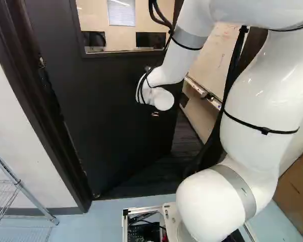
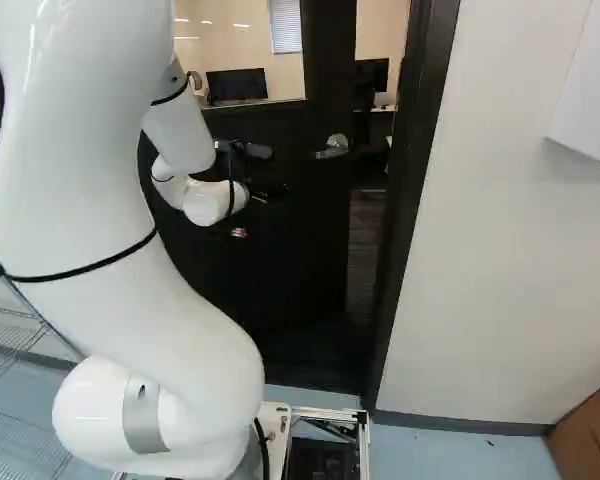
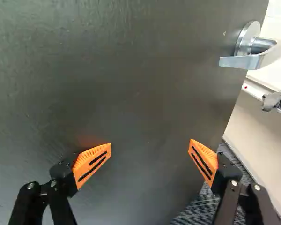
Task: Open the door and move inside
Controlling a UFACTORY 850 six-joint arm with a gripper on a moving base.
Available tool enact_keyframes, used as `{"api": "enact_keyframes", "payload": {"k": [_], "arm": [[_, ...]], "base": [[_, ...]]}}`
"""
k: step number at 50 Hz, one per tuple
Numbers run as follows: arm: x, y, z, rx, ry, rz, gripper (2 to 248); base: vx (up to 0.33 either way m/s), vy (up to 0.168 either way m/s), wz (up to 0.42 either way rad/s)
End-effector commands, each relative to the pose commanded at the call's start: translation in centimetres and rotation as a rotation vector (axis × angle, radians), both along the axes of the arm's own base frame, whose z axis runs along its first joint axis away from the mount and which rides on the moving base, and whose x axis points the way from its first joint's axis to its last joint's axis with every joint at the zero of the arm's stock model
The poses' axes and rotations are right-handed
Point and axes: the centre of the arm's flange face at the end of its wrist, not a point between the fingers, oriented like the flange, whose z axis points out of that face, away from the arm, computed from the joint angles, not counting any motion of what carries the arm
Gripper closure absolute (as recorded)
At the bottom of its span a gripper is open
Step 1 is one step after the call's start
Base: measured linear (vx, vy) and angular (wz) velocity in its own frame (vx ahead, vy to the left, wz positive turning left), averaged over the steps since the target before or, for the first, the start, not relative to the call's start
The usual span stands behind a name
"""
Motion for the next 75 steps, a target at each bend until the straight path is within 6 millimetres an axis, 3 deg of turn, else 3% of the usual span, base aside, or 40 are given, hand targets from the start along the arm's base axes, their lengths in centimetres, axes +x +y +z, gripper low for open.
{"api": "enact_keyframes", "payload": {"k": [75], "arm": [[9.9,8.0,-0.8,0.013,-0.042,0.094,3]], "base": [[0.000,0.000,0.000]]}}
